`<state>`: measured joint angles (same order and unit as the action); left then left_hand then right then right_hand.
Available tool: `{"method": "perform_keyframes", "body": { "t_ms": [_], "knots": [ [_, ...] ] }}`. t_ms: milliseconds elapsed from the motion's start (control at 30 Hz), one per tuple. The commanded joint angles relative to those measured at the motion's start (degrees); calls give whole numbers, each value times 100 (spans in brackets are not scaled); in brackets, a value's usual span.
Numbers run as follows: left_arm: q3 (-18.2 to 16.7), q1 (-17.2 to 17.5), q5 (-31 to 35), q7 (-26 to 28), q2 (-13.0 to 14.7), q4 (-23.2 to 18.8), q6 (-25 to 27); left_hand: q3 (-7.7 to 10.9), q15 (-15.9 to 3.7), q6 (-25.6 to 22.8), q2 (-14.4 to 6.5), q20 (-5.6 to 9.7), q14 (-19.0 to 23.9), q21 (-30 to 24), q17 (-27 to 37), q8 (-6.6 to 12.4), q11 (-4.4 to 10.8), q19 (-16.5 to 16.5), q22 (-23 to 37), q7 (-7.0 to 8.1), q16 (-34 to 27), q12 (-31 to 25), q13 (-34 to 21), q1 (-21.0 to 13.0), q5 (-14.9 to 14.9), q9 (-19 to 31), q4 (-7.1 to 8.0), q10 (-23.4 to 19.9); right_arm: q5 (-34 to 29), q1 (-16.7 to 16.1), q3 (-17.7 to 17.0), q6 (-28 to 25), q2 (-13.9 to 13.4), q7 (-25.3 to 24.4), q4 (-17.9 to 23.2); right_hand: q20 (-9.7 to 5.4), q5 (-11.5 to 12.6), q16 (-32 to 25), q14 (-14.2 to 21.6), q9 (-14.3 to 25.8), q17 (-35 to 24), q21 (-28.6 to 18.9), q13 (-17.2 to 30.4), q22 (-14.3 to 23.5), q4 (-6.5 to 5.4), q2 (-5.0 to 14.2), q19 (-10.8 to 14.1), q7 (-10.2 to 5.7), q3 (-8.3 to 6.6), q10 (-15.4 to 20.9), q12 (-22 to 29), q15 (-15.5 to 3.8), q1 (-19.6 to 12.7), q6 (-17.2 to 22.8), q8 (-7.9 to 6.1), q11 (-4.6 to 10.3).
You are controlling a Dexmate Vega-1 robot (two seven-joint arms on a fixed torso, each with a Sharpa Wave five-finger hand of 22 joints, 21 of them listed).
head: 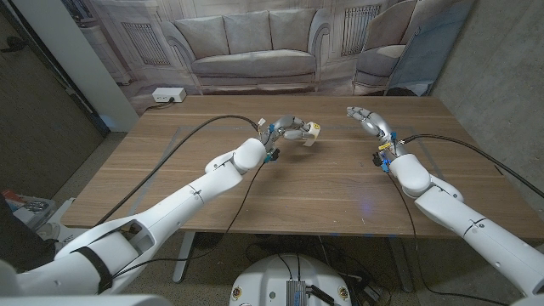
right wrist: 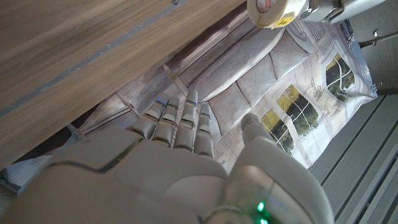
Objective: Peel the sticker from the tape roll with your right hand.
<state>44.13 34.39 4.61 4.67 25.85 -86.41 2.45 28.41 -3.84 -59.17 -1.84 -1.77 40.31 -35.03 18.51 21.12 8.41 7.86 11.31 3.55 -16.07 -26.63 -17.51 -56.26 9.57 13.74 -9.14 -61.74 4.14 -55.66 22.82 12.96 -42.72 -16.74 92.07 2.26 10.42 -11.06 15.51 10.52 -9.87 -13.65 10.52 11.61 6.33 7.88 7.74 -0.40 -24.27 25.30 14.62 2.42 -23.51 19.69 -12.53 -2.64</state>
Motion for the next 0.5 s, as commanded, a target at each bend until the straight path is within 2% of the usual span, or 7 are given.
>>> {"method": "perform_keyframes", "body": {
  "t_ms": [33,300,367,400,467,500],
  "knots": [
    [107,-247,-46,-266,-20,79,-65,85,-875,-448,-481,-27,15,-53,20,41,34,33,27,-458,28,-518,-757,-486,55,38,128,-9,-817,-169,16,-377,-235,-347,586,50,17,7,63,20,-7,-40,18,14,33,4,15,-12,-21,36,16,-41,-108,95,-10,36],
    [117,-291,-114,-365,-41,42,25,86,-886,-450,-479,-21,17,-61,30,41,19,29,27,-452,41,-532,-749,-494,58,49,123,-11,-1325,-330,-7,-607,-312,-618,913,83,14,-7,165,24,-9,-60,18,22,106,15,69,-67,-28,136,26,-121,-240,347,-59,80],
    [95,-271,-170,-352,-61,50,2,91,-888,-452,-482,-10,15,-65,30,43,28,32,28,-457,48,-537,-748,-499,60,53,121,-12,-1468,-374,-8,-777,-316,-685,1030,83,10,-22,238,27,-10,-70,18,26,139,12,94,-87,-30,193,37,-183,-303,429,-69,111],
    [106,-281,-159,-358,-60,48,4,87,-889,-455,-478,-6,19,-66,33,44,34,30,28,-459,45,-538,-744,-499,59,54,120,-14,-1530,-393,-6,-879,-323,-698,1090,132,8,-23,276,30,-11,-95,18,29,167,19,158,-86,-39,228,40,-193,-366,511,-83,135],
    [118,-283,-131,-337,-57,29,15,88,-884,-450,-480,-13,23,-67,37,41,34,25,28,-460,48,-542,-745,-497,60,56,122,-11,-1627,-410,9,-1011,-341,-699,1164,92,4,-13,290,33,-11,-97,17,33,200,31,165,-127,-50,224,25,-257,-449,540,-70,191],
    [122,-285,-127,-339,-55,24,15,90,-883,-445,-480,-11,22,-68,36,38,33,25,28,-464,52,-545,-748,-499,61,54,122,-8,-1687,-419,19,-1081,-344,-715,1200,136,-2,-16,330,35,-11,-111,17,36,229,29,199,-110,-56,258,27,-242,-522,571,-63,209]
  ]
}}
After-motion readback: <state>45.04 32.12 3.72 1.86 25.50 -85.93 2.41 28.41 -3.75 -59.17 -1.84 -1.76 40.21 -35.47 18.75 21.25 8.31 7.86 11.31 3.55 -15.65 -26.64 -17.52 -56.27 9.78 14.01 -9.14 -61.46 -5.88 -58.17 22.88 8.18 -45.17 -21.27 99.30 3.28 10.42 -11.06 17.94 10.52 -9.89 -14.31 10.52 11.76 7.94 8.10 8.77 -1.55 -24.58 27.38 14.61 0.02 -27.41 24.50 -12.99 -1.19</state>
